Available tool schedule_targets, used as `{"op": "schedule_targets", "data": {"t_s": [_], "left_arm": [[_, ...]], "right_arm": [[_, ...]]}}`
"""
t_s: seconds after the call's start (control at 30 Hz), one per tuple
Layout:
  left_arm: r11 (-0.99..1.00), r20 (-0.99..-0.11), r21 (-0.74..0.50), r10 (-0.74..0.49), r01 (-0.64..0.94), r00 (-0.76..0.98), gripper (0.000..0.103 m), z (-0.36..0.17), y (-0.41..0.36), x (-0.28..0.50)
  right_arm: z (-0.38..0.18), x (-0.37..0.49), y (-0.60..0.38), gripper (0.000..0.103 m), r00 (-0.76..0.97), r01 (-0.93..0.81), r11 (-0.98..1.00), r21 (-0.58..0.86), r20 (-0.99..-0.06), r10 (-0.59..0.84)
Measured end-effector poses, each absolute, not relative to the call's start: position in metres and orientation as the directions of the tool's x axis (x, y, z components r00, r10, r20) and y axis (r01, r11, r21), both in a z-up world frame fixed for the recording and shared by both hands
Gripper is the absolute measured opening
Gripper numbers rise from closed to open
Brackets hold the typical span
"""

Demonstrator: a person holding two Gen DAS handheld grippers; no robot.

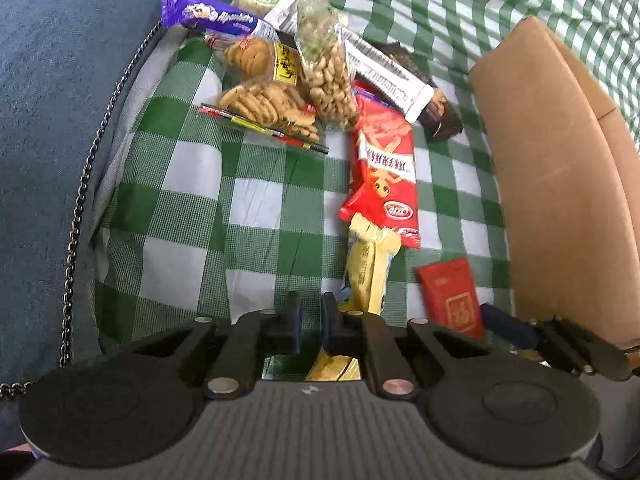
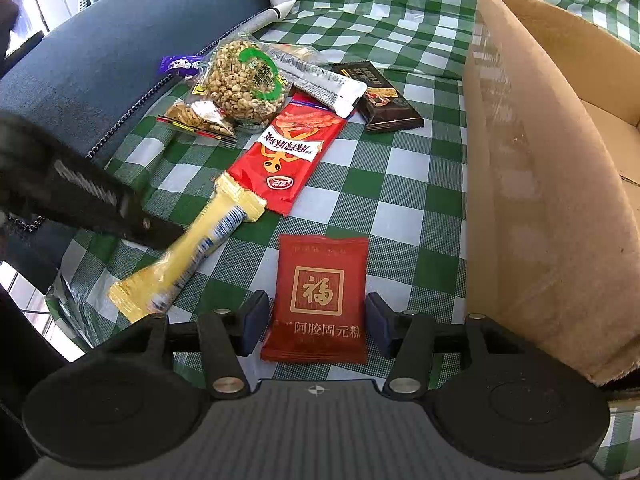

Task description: Organize snacks

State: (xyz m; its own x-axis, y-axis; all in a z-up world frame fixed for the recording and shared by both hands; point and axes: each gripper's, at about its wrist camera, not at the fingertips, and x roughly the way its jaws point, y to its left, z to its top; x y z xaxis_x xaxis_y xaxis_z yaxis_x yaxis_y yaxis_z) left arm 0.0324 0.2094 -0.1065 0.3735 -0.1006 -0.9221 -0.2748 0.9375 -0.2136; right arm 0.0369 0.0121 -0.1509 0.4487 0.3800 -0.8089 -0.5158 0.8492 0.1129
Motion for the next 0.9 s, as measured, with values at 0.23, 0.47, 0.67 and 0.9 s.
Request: {"op": "schedule_targets", "data": {"t_s": [0.23, 0.47, 0.67, 0.9], "left_arm": [[0.892, -0.87, -0.352, -0.2, -0.283, 0.451, 0.014, -0.095, 0.22, 0.027], [0.898, -0.864, -0.366, -0.228, -0.246, 0.449, 0.014, -0.097, 0.209, 0.03], [0.905, -0.876, -0.347, -0.22, -0.244, 0.429, 0.019, -0.102, 0.209, 0.03], [0.932, -0.897, -0.295, -0.194, -0.211, 0.397, 0.019, -0.111, 0.201, 0.033]], "right_arm": [[-0.152, 0.037, 0.013, 0.056, 0.448, -0.52, 0.847, 0.109, -0.809, 0.38], [-0.152, 0.038, 0.013, 0.057, 0.447, -0.52, 0.847, 0.11, -0.81, 0.38], [-0.152, 0.037, 0.013, 0.057, 0.447, -0.523, 0.845, 0.107, -0.81, 0.38], [-0.152, 0.036, 0.015, 0.058, 0.448, -0.529, 0.843, 0.098, -0.811, 0.375]]}}
